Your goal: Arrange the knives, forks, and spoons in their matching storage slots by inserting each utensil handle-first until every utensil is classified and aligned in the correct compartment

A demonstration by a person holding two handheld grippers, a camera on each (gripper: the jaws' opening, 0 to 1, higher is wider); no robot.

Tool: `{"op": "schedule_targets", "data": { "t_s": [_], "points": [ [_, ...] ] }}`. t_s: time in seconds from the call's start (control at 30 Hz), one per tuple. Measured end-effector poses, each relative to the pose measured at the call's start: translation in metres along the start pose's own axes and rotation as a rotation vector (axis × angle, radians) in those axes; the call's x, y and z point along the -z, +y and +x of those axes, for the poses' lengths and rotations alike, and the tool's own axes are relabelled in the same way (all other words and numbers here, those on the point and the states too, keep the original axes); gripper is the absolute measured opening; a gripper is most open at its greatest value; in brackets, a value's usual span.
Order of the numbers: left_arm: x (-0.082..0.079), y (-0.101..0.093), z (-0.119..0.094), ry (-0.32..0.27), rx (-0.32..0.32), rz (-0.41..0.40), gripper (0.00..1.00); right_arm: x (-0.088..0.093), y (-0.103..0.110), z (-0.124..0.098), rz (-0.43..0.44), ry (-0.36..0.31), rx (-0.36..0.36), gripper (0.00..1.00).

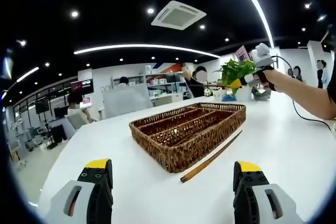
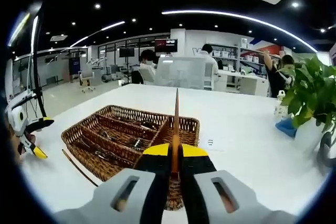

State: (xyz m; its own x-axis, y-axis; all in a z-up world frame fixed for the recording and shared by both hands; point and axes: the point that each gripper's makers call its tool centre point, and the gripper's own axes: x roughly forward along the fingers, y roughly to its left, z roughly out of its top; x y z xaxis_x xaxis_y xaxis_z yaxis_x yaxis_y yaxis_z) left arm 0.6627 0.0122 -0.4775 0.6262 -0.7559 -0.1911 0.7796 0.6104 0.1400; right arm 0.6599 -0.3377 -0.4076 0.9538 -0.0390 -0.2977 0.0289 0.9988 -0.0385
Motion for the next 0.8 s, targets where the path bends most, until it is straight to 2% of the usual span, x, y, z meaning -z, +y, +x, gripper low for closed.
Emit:
{"op": "schedule_targets", "data": {
  "t_s": [0.5,0.8],
  "points": [
    [0.000,0.002,0.002,-0.005,-0.001,0.001,1.00,0.003,-0.001,0.017,0.022,0.017,0.003,0.03],
    [0.000,0.002,0.003,-0.007,-0.001,0.006,1.00,0.013,0.006,0.021,0.015,0.035,0.003,0.03]
  ]
}}
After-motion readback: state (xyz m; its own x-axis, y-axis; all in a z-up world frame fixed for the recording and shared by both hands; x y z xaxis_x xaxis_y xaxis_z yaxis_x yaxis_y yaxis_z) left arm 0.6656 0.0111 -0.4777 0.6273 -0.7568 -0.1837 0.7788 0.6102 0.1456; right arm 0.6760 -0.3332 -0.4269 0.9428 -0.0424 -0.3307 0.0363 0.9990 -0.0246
